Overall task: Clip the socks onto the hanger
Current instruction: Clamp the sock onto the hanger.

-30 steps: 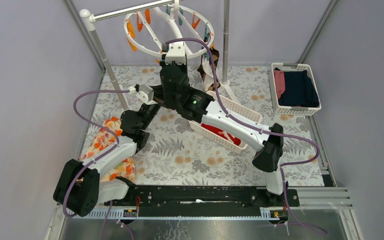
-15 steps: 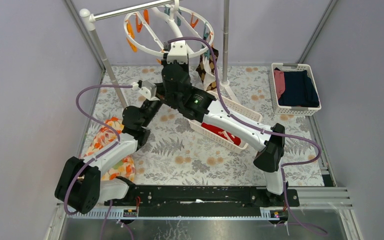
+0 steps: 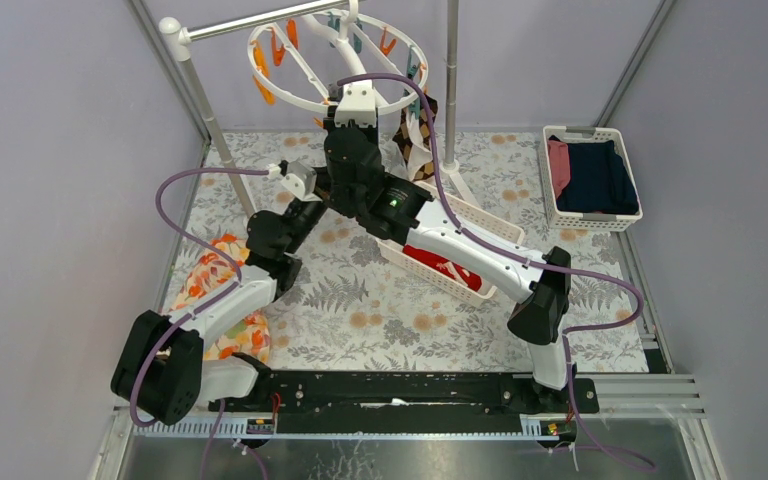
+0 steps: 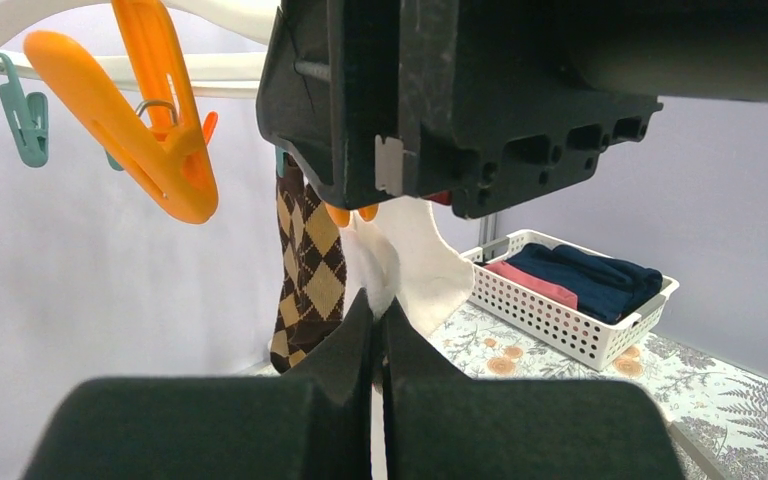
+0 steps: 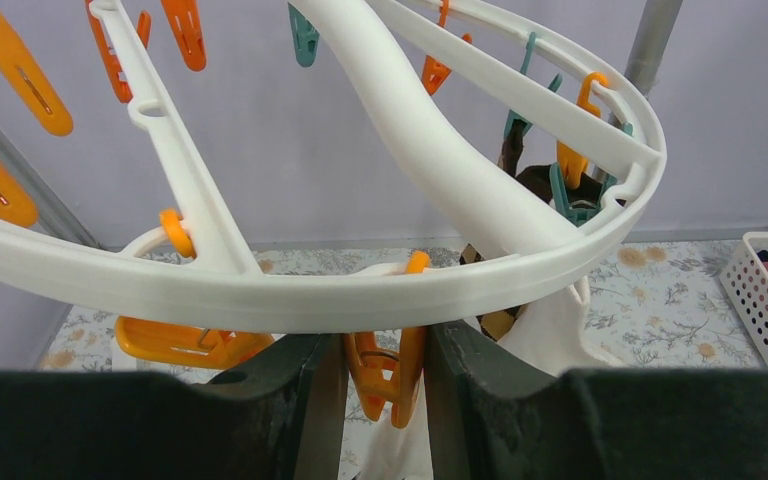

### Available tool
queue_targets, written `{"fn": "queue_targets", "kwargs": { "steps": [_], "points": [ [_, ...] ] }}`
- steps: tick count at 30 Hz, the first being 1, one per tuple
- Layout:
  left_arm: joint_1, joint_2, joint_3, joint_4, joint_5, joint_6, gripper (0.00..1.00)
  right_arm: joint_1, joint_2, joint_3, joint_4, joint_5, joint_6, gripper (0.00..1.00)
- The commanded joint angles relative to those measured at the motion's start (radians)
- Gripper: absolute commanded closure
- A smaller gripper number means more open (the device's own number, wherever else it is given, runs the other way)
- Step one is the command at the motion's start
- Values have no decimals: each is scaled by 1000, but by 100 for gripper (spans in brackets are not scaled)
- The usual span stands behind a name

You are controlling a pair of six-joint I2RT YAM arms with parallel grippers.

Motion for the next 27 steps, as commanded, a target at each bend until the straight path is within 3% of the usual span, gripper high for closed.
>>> {"fn": "queue_targets", "kwargs": {
  "steps": [1, 20, 27],
  "points": [
    [-4, 11, 20, 12, 8, 19, 100, -8, -59, 0, 3, -4, 19, 87],
    [-3, 7, 29, 49, -51, -33, 100, -10, -64, -5, -3, -8, 29, 87],
    [-4, 15, 13, 90, 22, -40, 100, -11, -67, -8, 1, -6, 28, 87]
  ]
}}
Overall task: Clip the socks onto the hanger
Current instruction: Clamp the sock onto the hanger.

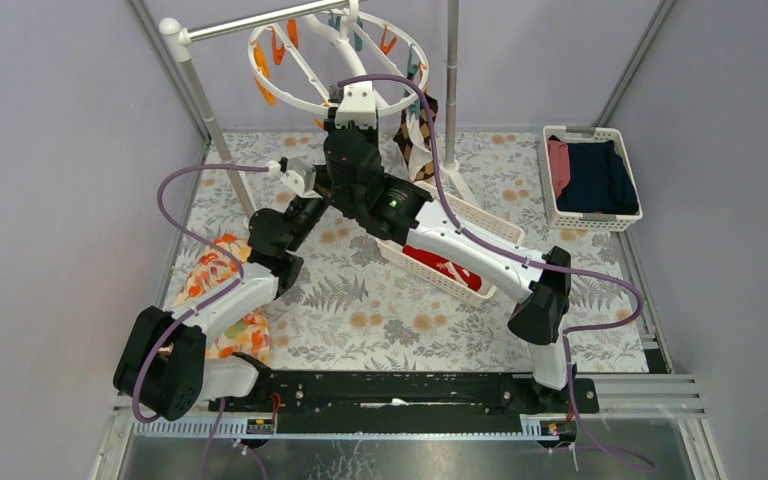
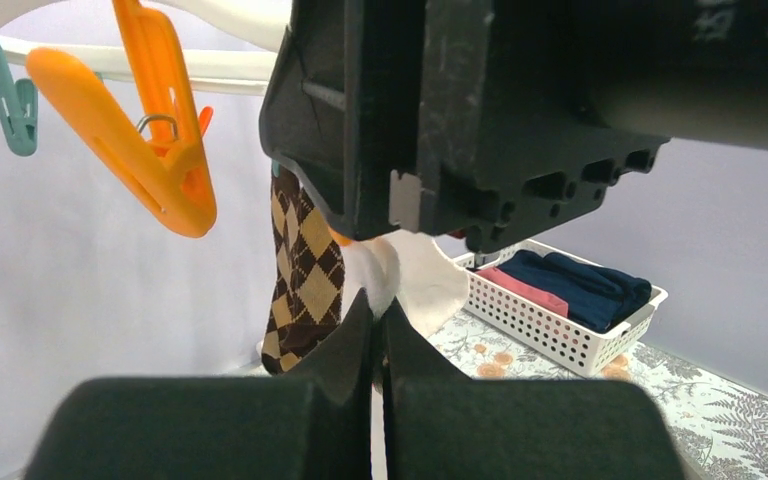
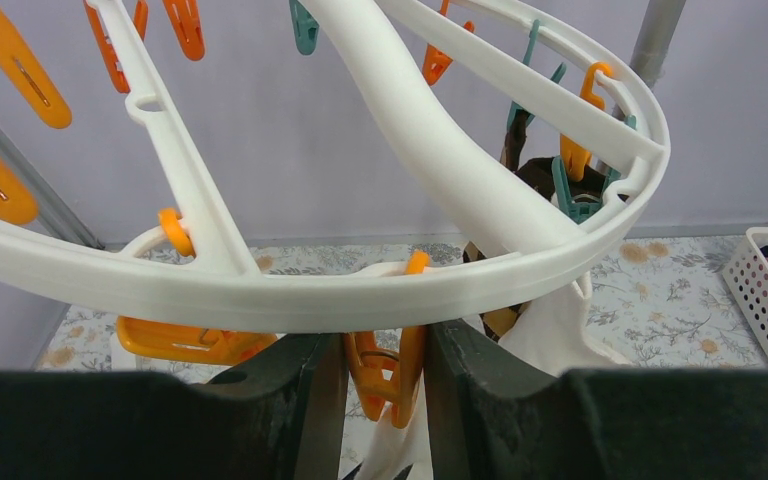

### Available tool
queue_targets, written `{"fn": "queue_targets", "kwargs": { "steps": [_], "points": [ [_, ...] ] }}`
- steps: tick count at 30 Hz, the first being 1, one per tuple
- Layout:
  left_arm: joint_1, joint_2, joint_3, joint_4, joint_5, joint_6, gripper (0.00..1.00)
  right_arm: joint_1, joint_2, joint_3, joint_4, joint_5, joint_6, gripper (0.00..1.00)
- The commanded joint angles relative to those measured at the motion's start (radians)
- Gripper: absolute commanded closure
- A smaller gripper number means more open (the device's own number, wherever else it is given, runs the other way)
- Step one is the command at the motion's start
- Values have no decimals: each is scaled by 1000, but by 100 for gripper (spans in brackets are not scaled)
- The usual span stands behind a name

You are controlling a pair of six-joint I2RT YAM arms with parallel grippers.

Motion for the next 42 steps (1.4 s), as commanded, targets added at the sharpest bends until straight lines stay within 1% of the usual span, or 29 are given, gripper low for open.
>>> {"fn": "queue_targets", "kwargs": {
  "steps": [1, 7, 16, 21, 27, 35, 42],
  "points": [
    [-4, -6, -7, 90, 40, -2, 100, -10, -65, 3, 6, -5, 11, 87],
    [-4, 1, -26, 127, 44, 15, 100, -11, -67, 0, 6, -7, 13, 87],
    [13, 30, -14, 138, 61, 33, 100, -10, -70, -1, 4, -11, 11, 87],
    [19, 34, 0, 115, 36, 41, 100, -13, -71, -2, 5, -13, 8, 88],
    [21, 31, -5, 138, 41, 43, 100, -14, -69, -1, 2, -14, 8, 88],
    [22, 39, 7, 128, 44, 107, 100, -15, -70, -1, -8, -18, 16, 88],
    [24, 56, -2, 179, 45, 124, 100, -15, -72, -2, -13, -19, 21, 89]
  ]
}}
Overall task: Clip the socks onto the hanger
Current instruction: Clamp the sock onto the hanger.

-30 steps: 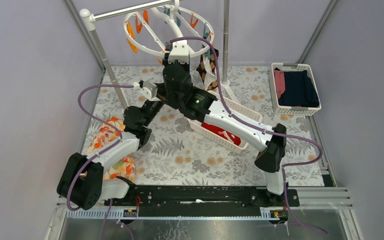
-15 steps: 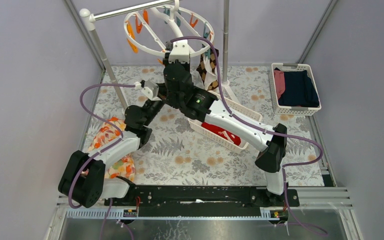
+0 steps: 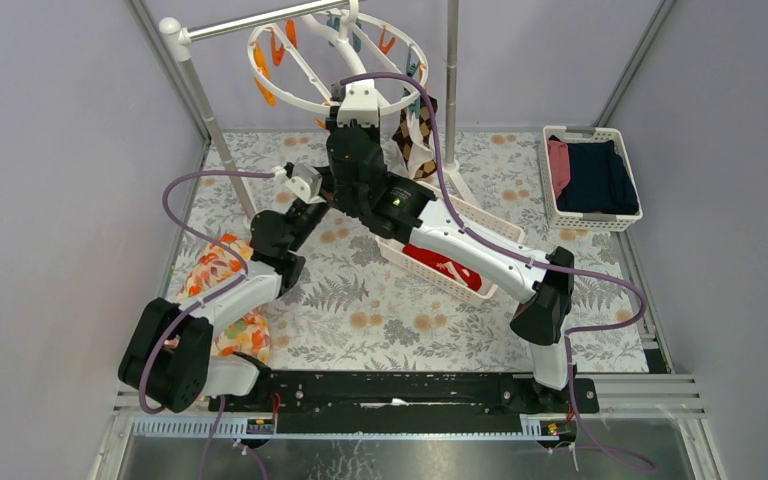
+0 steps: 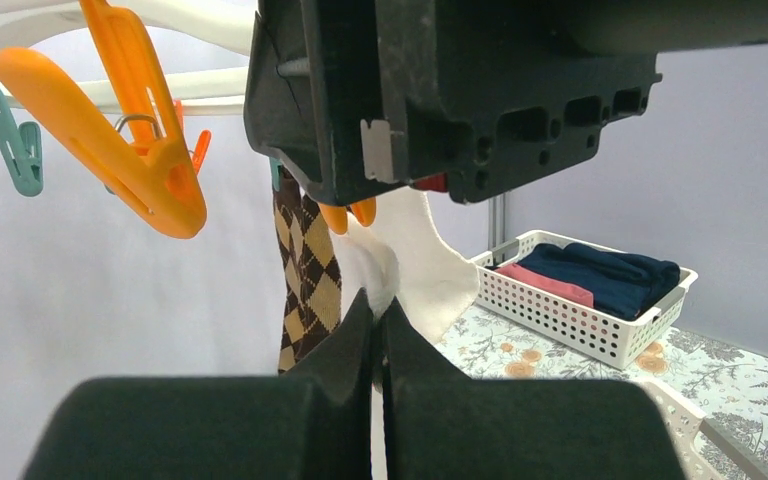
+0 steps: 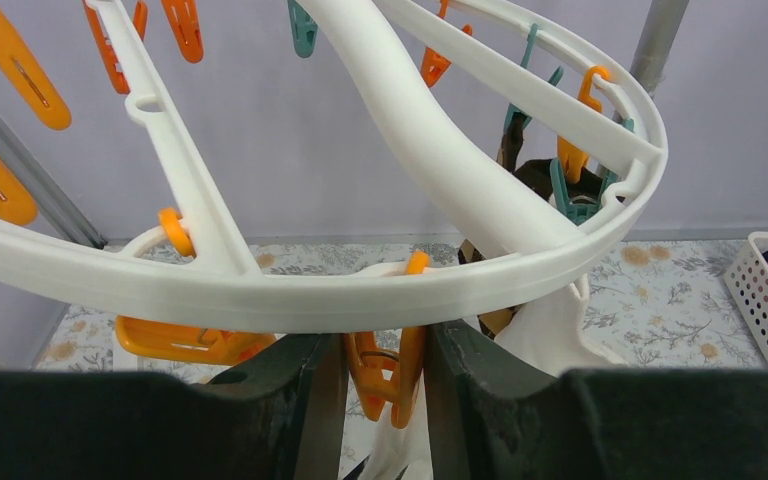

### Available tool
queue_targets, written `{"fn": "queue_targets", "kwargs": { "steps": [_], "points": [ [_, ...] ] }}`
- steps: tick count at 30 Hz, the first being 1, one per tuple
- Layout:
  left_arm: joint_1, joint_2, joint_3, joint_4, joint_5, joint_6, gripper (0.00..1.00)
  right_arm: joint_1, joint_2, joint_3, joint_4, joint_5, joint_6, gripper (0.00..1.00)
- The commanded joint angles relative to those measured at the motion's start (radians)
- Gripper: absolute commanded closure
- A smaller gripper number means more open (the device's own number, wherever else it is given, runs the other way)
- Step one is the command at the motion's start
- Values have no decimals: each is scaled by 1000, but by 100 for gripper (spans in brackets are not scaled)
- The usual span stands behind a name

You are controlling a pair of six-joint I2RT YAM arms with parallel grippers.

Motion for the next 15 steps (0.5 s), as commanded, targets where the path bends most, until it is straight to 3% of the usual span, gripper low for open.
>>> {"fn": "queue_targets", "kwargs": {
  "steps": [1, 15],
  "points": [
    [10, 20, 8, 104, -5, 43, 100, -9, -58, 1, 4, 3, 18, 89],
    [11, 25, 21, 104, -1, 82, 100, -11, -65, -3, -2, -3, 28, 89]
  ]
}}
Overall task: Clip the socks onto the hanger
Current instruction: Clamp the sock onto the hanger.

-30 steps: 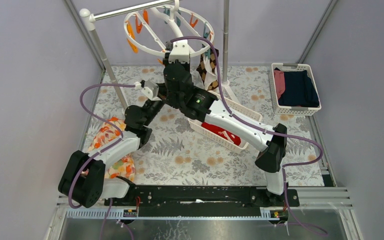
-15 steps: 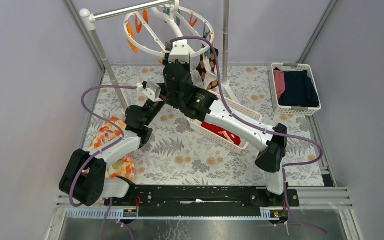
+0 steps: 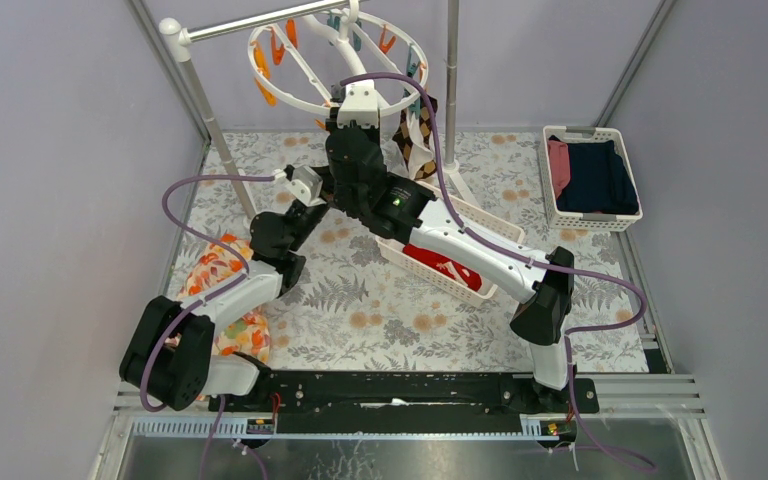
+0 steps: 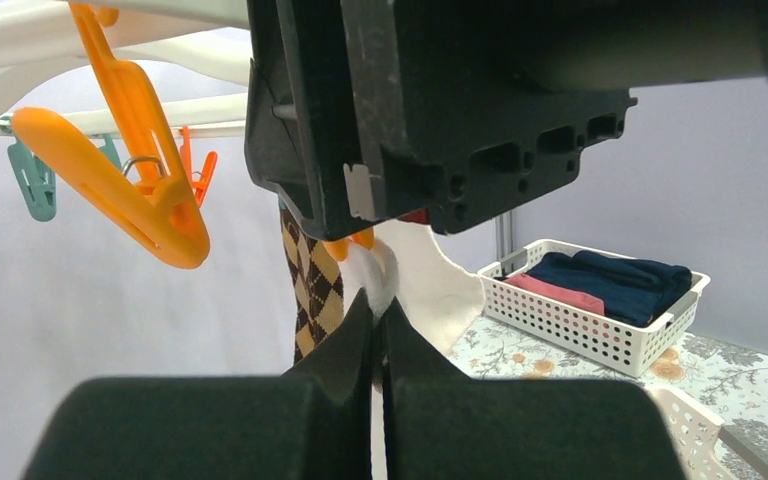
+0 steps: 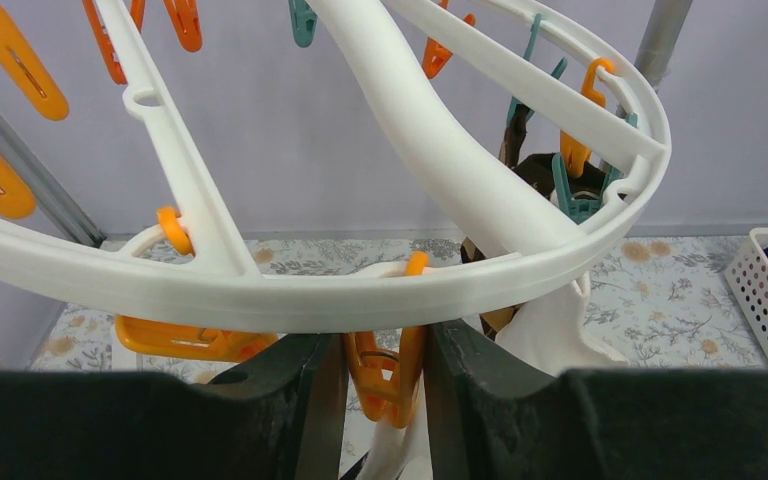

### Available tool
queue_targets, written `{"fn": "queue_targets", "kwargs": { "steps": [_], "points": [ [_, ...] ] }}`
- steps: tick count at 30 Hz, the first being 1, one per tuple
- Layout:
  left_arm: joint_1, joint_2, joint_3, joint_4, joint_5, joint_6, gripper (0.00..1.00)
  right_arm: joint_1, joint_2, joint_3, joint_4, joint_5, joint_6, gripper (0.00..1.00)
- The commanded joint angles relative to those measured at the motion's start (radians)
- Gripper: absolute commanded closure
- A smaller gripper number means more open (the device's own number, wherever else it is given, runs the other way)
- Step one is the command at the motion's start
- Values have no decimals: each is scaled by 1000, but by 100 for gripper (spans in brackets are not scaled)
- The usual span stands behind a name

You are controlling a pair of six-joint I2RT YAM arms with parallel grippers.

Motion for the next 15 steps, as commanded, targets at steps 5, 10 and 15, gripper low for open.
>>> {"fn": "queue_targets", "kwargs": {
  "steps": [5, 10, 15],
  "points": [
    [12, 5, 36, 11, -48, 73, 100, -10, -64, -1, 12, -4, 13, 89],
    [11, -3, 57, -43, -66, 108, 100, -10, -63, 1, 12, -5, 14, 89],
    [12, -8, 64, -72, -71, 139, 100, -10, -60, 5, -18, -7, 14, 90]
  ]
}}
